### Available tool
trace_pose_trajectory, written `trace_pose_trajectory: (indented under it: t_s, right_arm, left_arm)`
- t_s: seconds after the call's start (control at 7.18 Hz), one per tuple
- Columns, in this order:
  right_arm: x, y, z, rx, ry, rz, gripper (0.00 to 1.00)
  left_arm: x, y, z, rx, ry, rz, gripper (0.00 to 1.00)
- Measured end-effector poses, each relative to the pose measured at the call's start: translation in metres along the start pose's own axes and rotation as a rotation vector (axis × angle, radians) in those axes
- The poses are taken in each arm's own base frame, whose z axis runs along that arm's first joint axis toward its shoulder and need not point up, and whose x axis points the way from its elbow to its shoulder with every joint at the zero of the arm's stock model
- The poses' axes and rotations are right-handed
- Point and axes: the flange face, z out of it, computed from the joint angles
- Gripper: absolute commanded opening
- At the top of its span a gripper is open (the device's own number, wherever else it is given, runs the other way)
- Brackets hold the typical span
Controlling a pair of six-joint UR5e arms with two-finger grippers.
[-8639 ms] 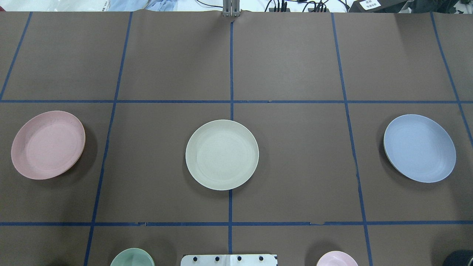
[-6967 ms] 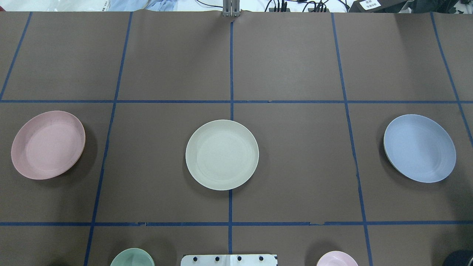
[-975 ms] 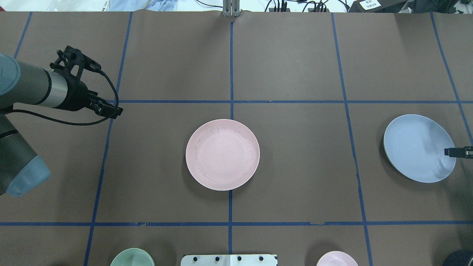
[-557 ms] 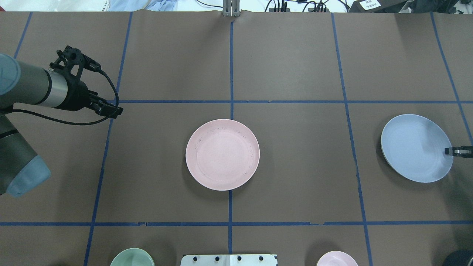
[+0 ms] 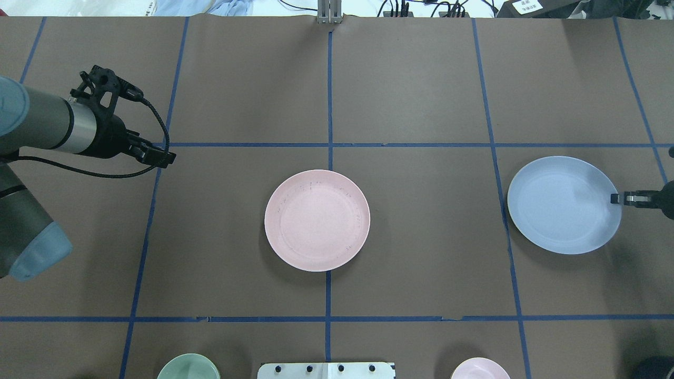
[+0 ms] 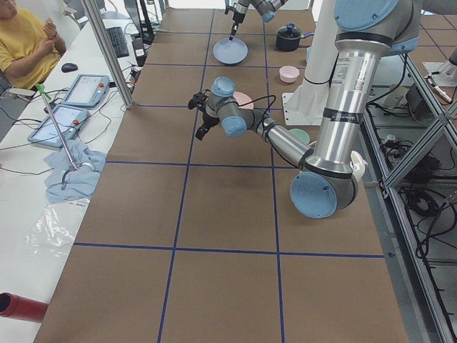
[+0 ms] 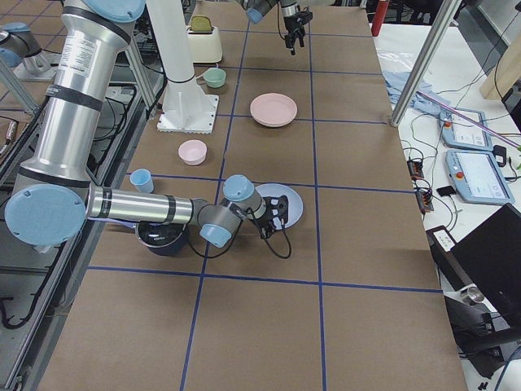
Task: Stack three plates with pink and blue
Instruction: 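Slide the light blue plate with the right gripper onto the pink plate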
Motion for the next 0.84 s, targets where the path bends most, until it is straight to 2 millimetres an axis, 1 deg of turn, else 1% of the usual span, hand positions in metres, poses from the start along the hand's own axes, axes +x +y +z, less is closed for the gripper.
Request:
trace_pose_trajectory:
  t_s: [0.14, 0.28, 0.42, 0.56, 0.7, 0.84]
  right_arm:
    - [-0.054, -0.021, -0.006, 0.015, -0.049, 0.027, 0.0]
    - [-0.111, -0.036, -0.004, 0.025, -0.119, 0.031, 0.0]
    - [-0.174, -0.041, 0.004, 0.028, -0.184, 0.033, 0.0]
    - [-0.236, -0.035, 0.018, 0.033, -0.21, 0.041, 0.0]
    - [-0.294, -0.017, 0.035, 0.046, -0.196, 0.04, 0.0]
    - [-0.346, 0.001, 0.047, 0.055, -0.171, 0.043, 0.0]
  left_arm:
    - [0.0, 0.0, -0.001, 0.001, 0.001, -0.002, 1.0]
    - [0.001, 0.0, -0.001, 0.003, 0.001, -0.003, 1.0]
    - [0.001, -0.001, -0.002, 0.004, 0.001, -0.003, 1.0]
    - [0.001, 0.0, -0.002, 0.004, 0.001, -0.004, 1.0]
    - [0.001, 0.0, -0.002, 0.004, 0.001, -0.004, 1.0]
    - [0.001, 0.0, -0.002, 0.003, 0.002, -0.003, 1.0]
